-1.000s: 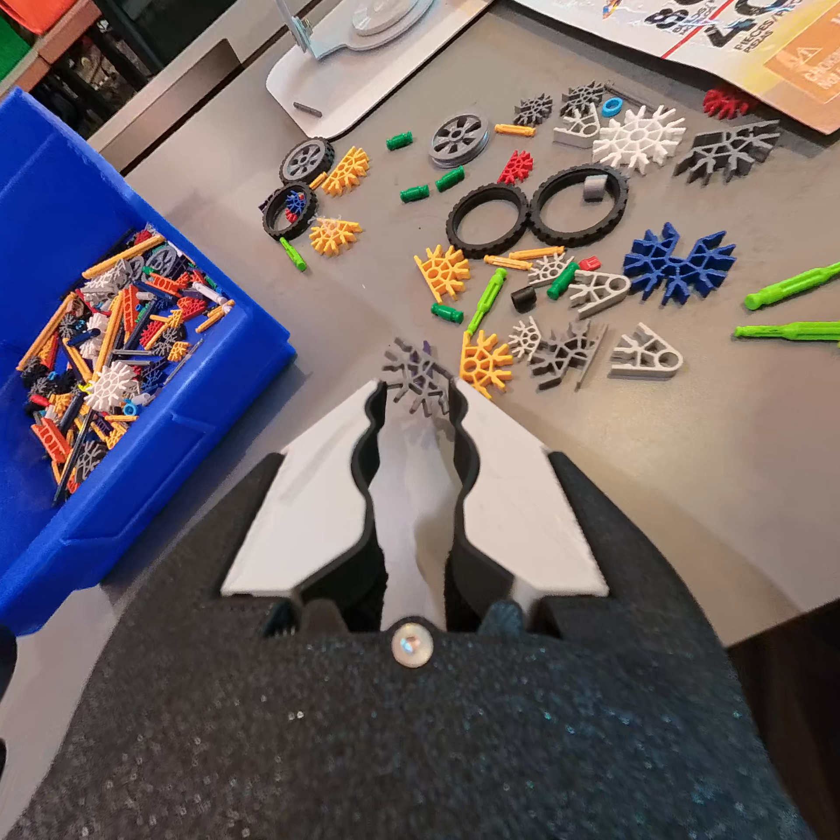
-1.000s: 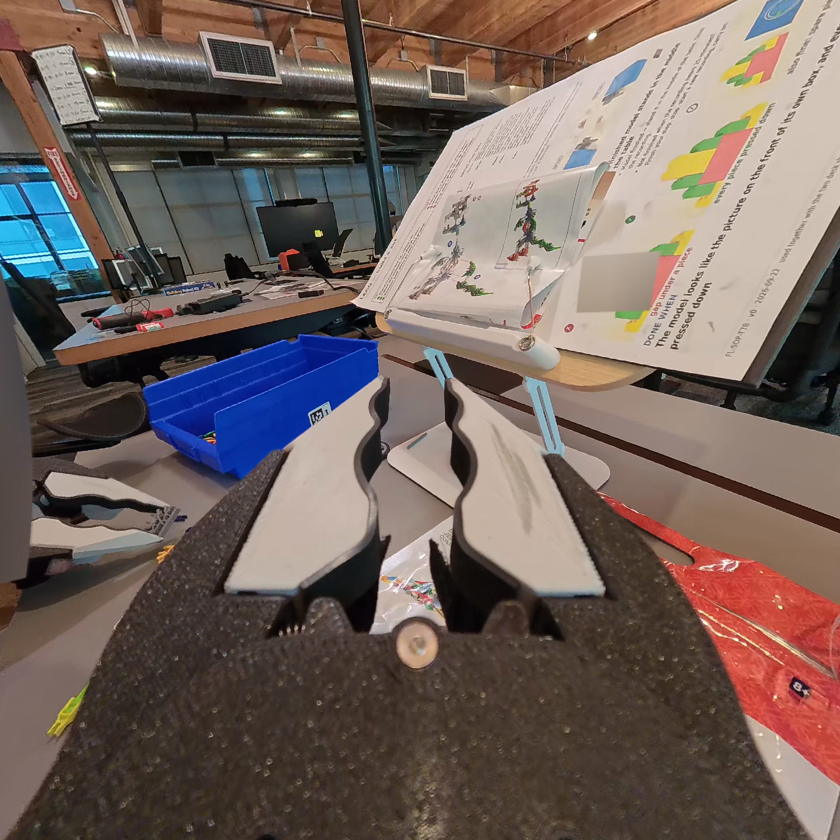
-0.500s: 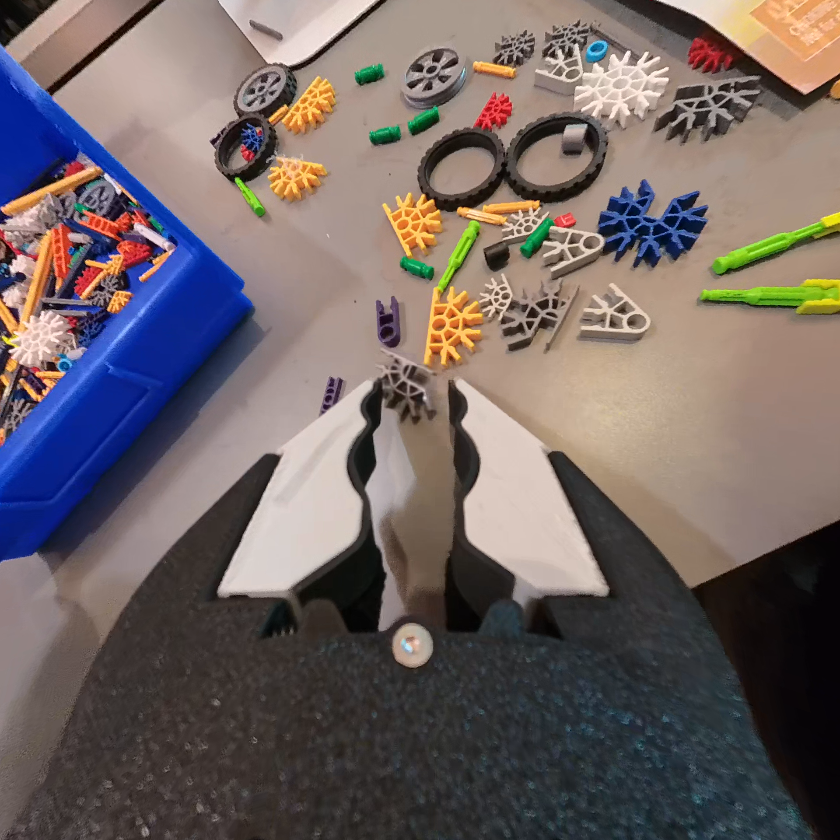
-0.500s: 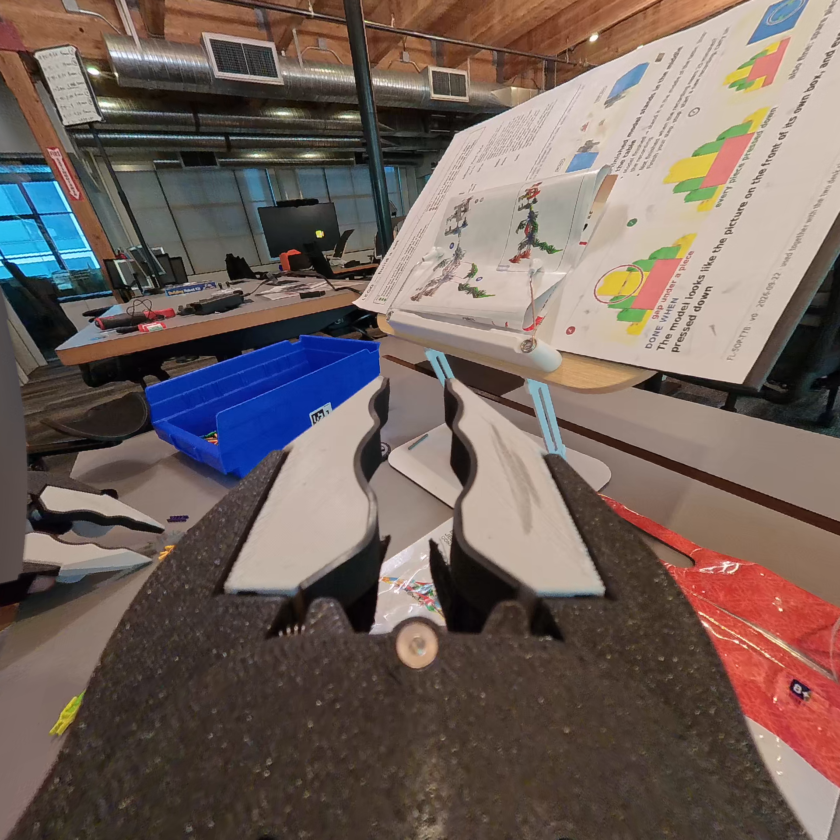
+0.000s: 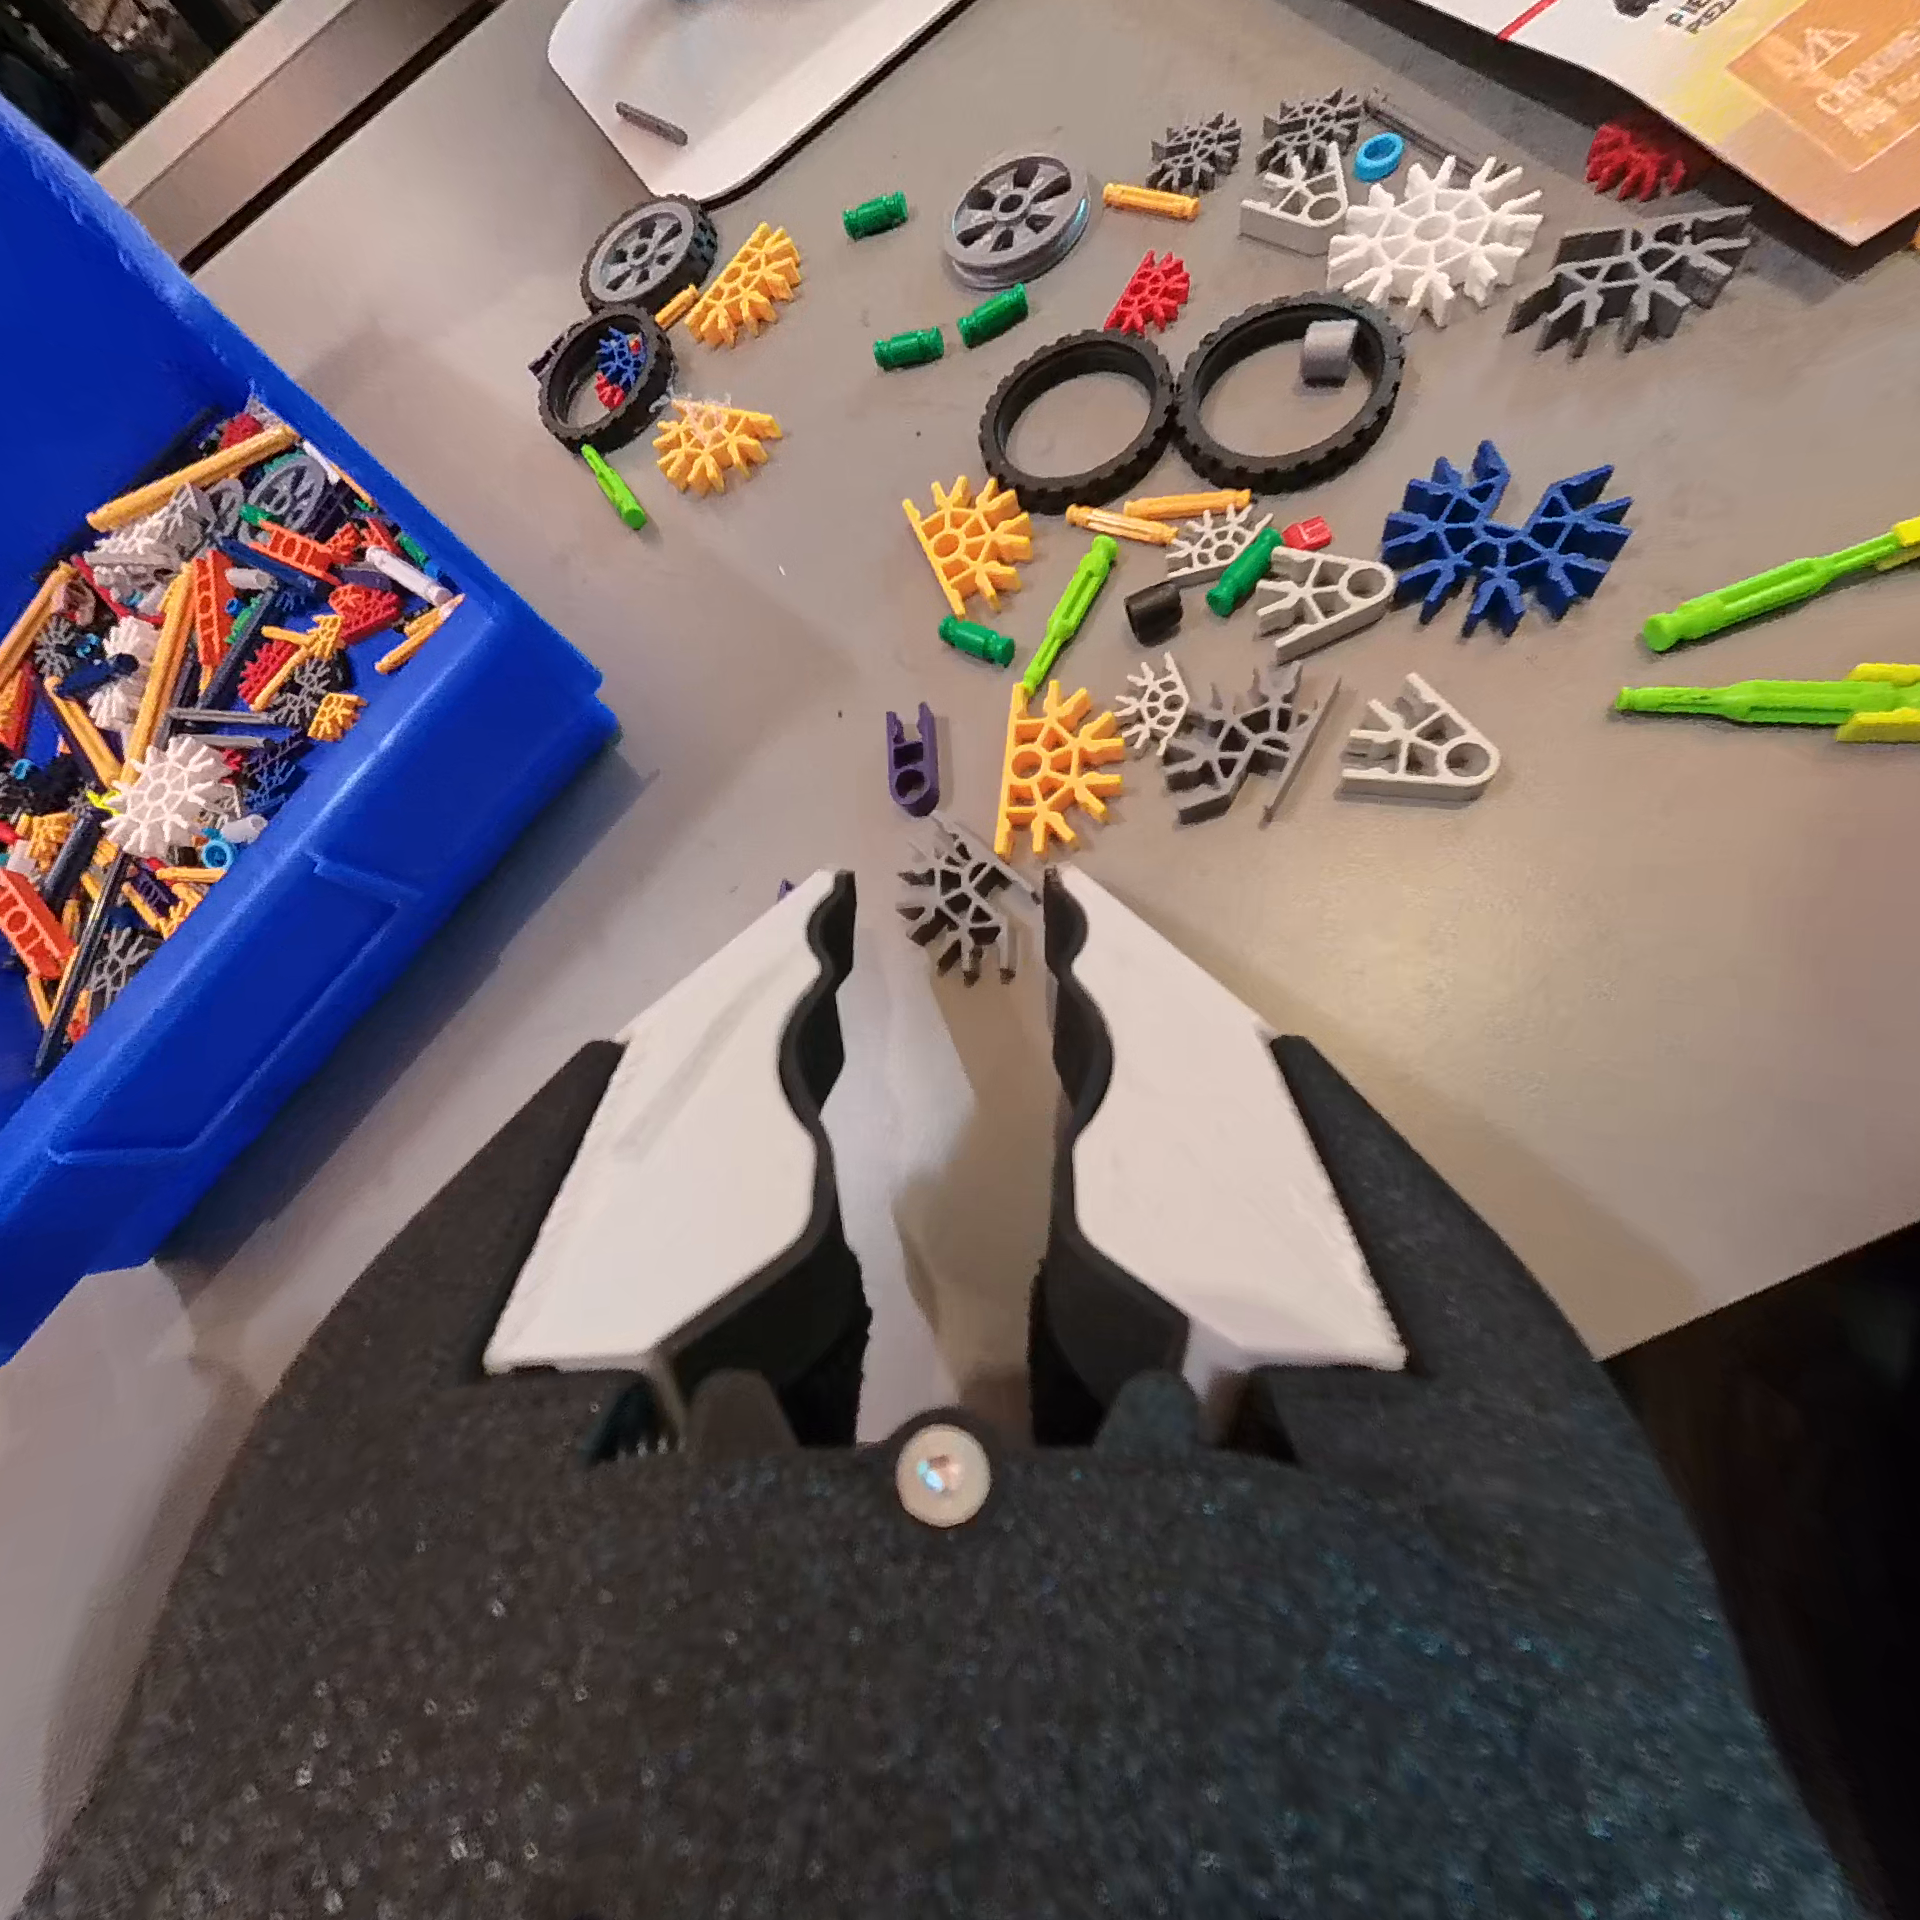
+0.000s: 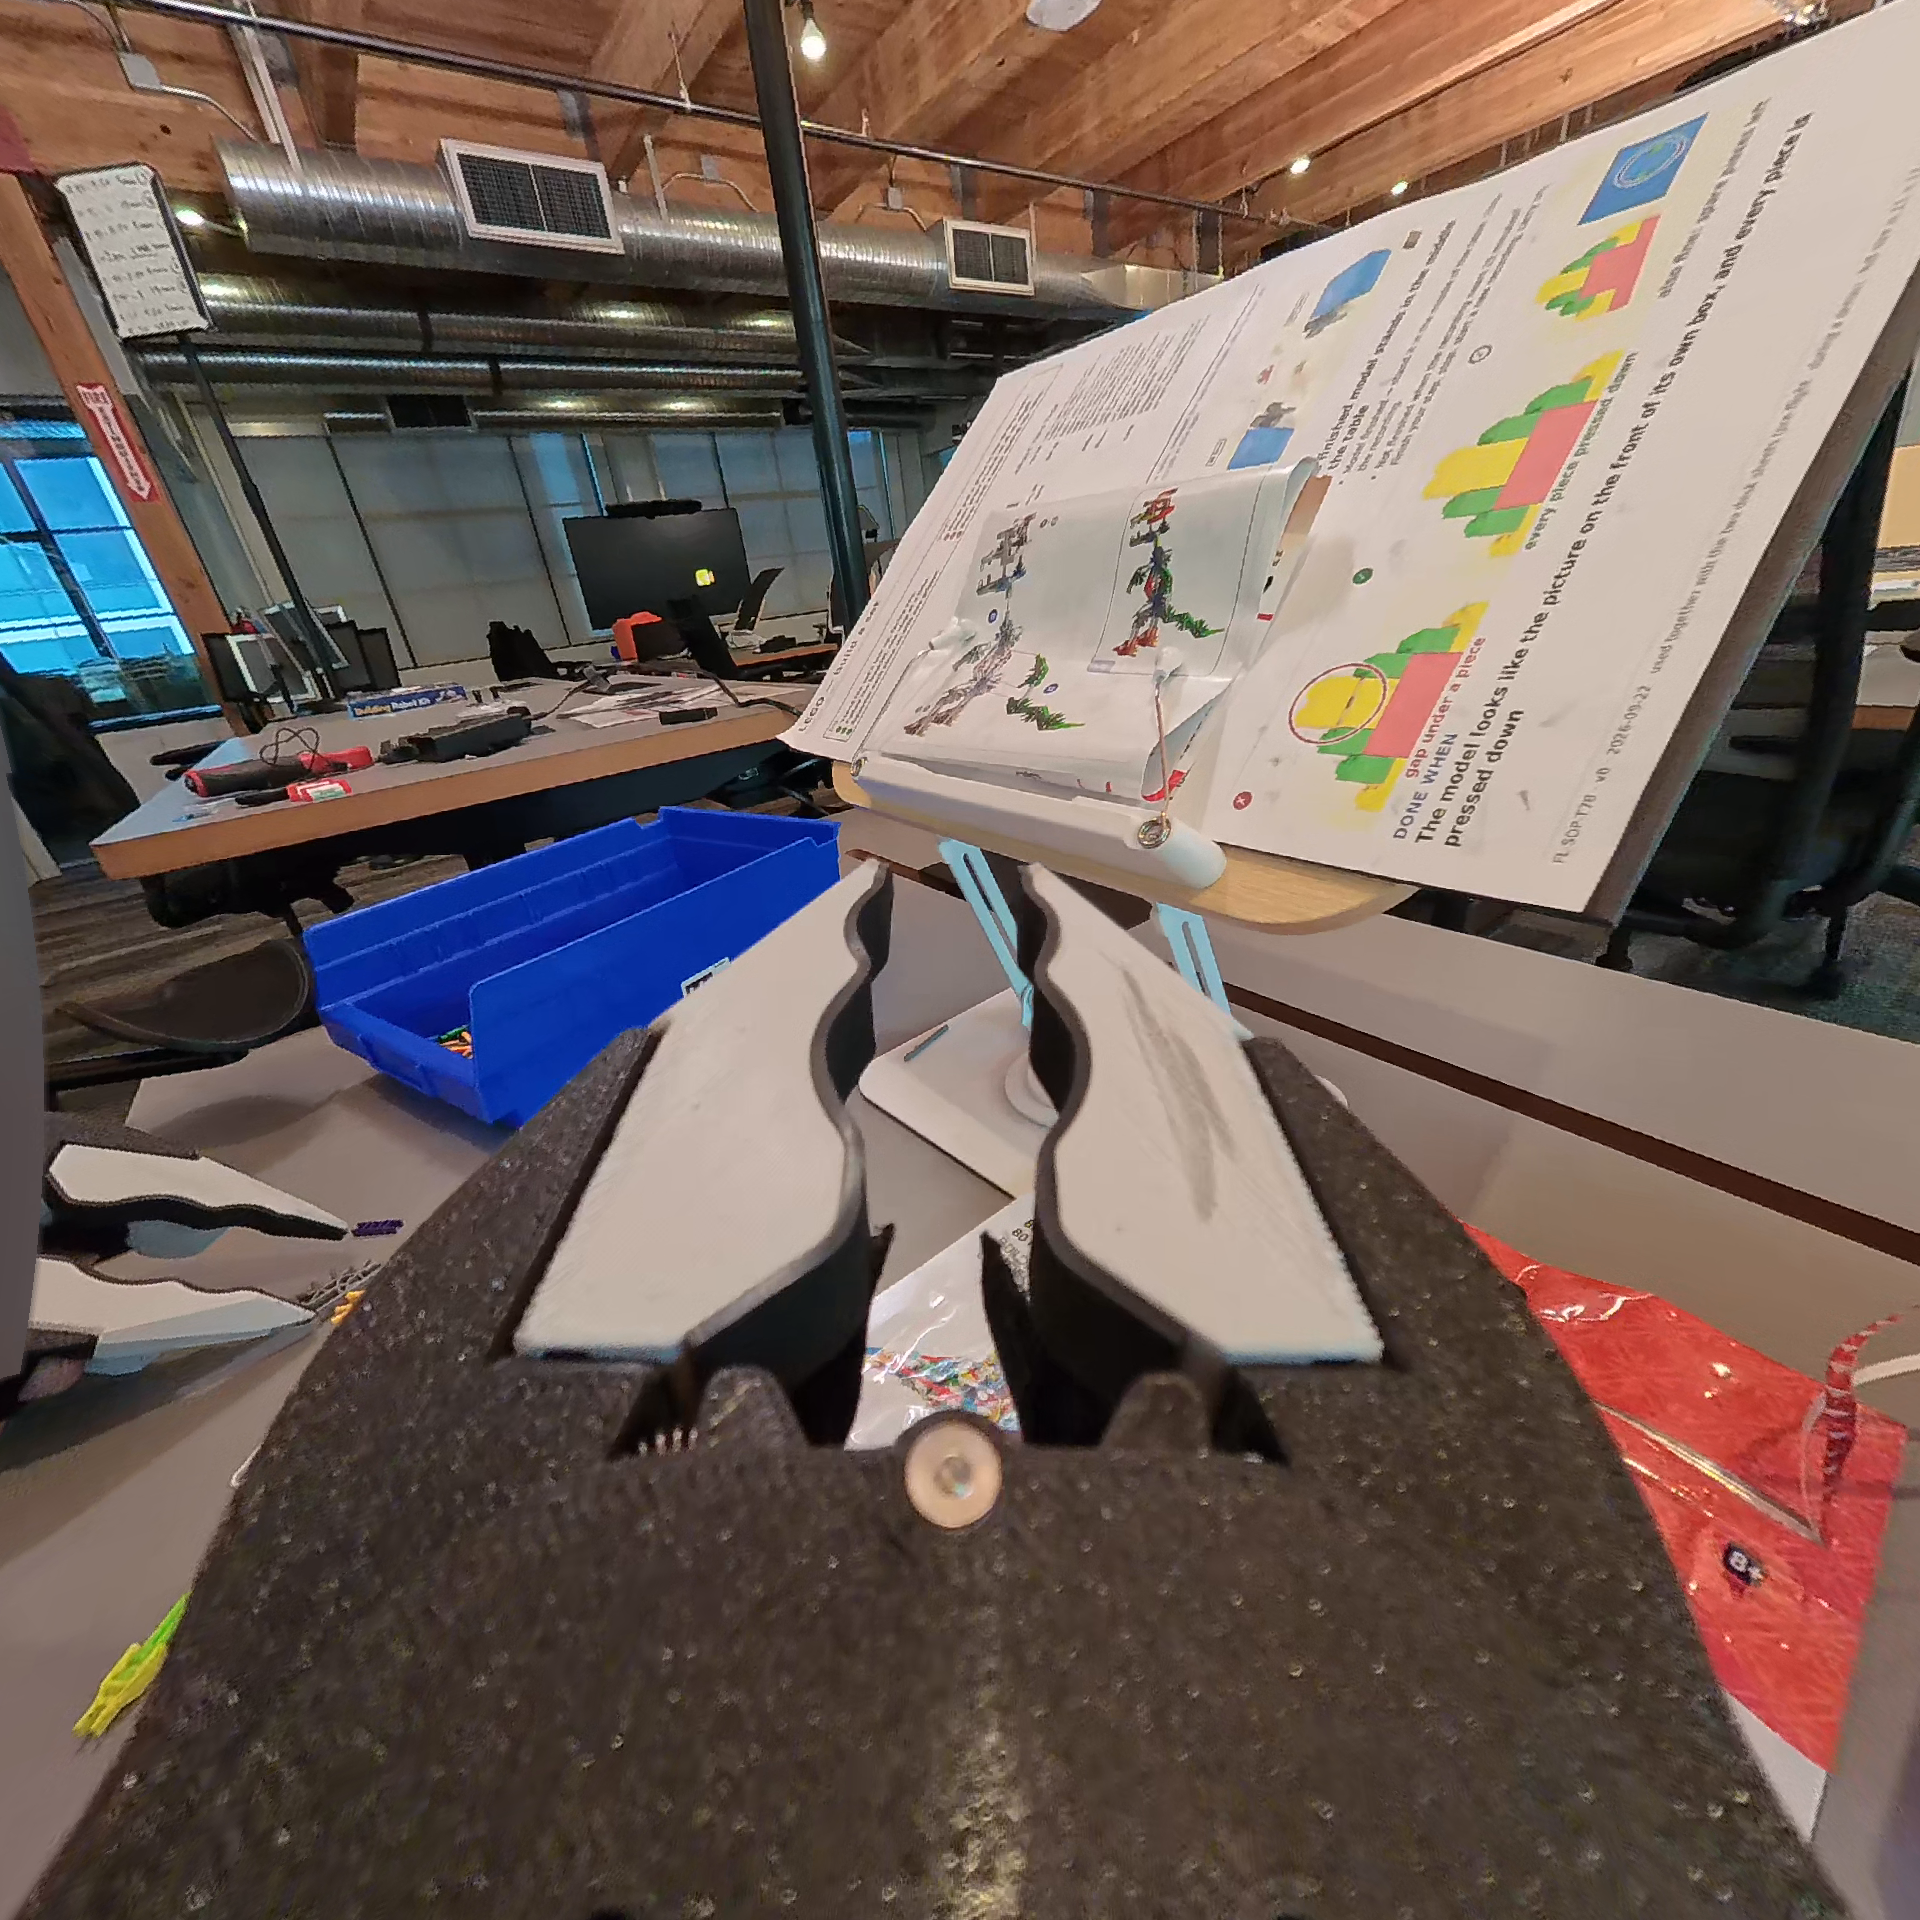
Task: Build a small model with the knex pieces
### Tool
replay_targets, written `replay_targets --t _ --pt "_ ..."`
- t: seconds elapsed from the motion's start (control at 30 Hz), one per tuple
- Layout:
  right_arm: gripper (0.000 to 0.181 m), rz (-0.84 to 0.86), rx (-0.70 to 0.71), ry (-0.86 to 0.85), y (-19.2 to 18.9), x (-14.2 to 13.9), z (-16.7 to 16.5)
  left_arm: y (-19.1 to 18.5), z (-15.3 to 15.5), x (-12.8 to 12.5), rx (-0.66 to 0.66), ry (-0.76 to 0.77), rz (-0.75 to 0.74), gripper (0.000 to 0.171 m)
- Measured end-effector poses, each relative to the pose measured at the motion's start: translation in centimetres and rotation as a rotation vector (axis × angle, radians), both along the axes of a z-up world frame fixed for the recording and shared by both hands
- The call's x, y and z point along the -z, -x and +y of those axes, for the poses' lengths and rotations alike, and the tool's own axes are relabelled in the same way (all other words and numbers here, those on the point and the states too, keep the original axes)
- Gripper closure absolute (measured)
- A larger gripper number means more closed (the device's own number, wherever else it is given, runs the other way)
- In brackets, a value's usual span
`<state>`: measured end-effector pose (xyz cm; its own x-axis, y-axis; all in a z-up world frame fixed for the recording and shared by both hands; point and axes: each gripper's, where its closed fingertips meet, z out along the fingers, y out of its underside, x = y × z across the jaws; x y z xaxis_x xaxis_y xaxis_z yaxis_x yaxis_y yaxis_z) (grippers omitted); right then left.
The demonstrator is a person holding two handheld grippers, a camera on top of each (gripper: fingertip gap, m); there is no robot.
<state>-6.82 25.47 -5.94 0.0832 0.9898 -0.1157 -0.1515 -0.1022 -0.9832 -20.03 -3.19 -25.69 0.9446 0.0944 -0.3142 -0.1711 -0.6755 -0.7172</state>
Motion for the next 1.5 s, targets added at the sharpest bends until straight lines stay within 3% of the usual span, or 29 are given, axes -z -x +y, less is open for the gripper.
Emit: replay_targets --t 0.97,1.3,1.5 --pt "0.159 0.005 -0.016 0.002 -0.4 -0.3 -0.4 0.0 0.3 0.2 0.012 -0.023 0.003 0.137" --pt "0.158 -0.265 -0.167 -0.089 3.6 6.3 -5.1 0.0 0.3 0.2 0.014 -0.021 -0.003 0.137" --pt "0.158 -0.290 -0.172 -0.132 4.0 7.0 -5.9 0.0 0.3 0.2 0.013 -0.018 0.004 0.137"
